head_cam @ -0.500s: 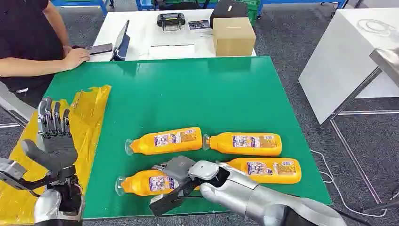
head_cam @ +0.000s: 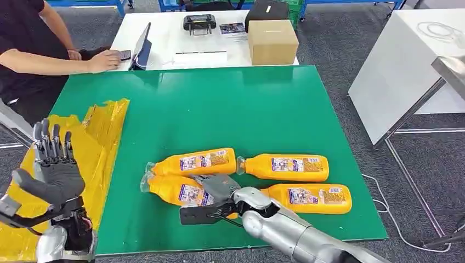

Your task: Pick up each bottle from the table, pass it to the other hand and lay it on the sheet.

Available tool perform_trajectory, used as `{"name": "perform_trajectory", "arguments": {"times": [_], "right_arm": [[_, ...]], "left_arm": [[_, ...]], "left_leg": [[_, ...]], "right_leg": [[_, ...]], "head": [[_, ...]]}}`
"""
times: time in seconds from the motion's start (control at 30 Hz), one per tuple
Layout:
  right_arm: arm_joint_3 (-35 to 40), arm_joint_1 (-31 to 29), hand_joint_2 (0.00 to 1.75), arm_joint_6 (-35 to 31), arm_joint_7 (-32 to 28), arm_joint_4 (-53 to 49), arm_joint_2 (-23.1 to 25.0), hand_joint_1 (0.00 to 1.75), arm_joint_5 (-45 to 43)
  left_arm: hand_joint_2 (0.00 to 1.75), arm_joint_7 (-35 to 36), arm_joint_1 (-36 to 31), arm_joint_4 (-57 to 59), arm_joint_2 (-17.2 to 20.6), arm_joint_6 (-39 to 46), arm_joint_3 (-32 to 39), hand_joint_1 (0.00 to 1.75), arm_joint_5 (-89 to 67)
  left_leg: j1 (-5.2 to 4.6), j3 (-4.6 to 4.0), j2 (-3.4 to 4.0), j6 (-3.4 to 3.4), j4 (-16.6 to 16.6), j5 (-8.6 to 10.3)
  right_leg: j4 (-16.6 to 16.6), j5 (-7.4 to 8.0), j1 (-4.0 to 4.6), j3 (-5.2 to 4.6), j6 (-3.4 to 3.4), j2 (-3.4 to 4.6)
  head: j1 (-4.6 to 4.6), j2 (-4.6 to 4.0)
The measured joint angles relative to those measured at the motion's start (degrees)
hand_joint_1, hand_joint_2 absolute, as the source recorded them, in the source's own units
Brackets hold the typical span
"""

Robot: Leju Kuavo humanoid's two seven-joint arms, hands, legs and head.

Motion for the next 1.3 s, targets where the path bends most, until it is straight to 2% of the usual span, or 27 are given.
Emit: {"name": "perform_trajectory", "arguments": {"times": [0.23,0.4,0.5,0.6,0.87,0.9,1.07,1.3], "right_arm": [[-5.61,4.39,1.75,-0.50,-1.27,-4.73,-1.12,1.75,0.63],[-8.88,8.20,1.75,-3.41,-5.23,-9.58,-1.40,1.75,0.70],[-10.79,11.33,1.75,-5.62,-7.26,-13.59,-1.49,1.75,1.51],[-13.04,15.31,1.75,-7.72,-8.33,-18.79,-1.79,1.75,3.06],[-15.99,19.15,1.75,-8.20,-8.99,-25.14,-2.54,1.75,3.65],[-16.40,19.42,1.75,-8.48,-9.59,-25.58,-2.52,1.75,3.69],[-18.23,18.46,1.75,-7.94,-10.56,-28.46,-2.41,1.75,3.17],[-18.96,17.14,1.75,-6.95,-10.49,-28.84,-1.07,1.75,3.10]], "left_arm": [[0.00,-0.66,0.21,-1.79,-0.04,0.85,4.02,0.00,2.78],[0.00,-1.16,0.26,-2.91,-1.09,4.70,8.11,0.00,7.22],[0.00,0.97,0.87,-3.19,-1.55,4.30,10.10,0.00,9.21],[0.00,5.95,2.13,-3.04,-1.57,1.48,10.25,0.00,9.99],[0.00,8.33,2.99,-2.52,-1.84,-0.24,10.12,0.00,11.16],[1.75,10.67,3.23,-2.34,-1.79,-2.45,9.73,0.00,12.67],[1.75,15.06,7.26,-1.71,-1.40,-12.45,3.57,0.00,14.87],[1.75,15.06,11.75,-2.23,-1.33,-14.51,-4.57,0.00,13.60]], "left_leg": [[0.01,-0.31,-0.04,0.00,0.00,-0.01],[0.01,-0.38,-0.02,0.00,0.00,-0.01],[0.01,-0.41,-0.10,-0.02,0.00,-0.02],[0.01,-0.55,-0.19,-0.02,0.00,-0.03],[0.00,-0.57,-0.15,0.00,0.00,-0.01],[0.00,-0.58,-0.17,0.00,0.00,-0.01],[0.00,-0.58,-0.11,0.00,0.00,-0.02],[0.00,-0.63,-0.16,-0.01,0.00,-0.03]], "right_leg": [[0.01,-0.01,0.01,-0.31,0.00,0.00],[0.01,-0.02,0.01,-0.40,0.00,0.00],[0.00,-0.04,0.00,-0.45,0.00,-0.01],[0.00,-0.05,0.00,-0.54,0.00,-0.04],[0.00,-0.03,-0.01,-0.59,0.00,-0.02],[0.00,-0.03,-0.01,-0.58,0.00,-0.03],[0.00,-0.03,-0.01,-0.59,0.00,0.00],[0.00,-0.03,0.00,-0.60,0.00,-0.02]], "head": [[0.00,0.00],[0.02,0.00],[0.02,0.00],[0.02,0.00],[0.00,0.00],[0.00,0.00],[0.02,0.00],[0.00,0.00]]}}
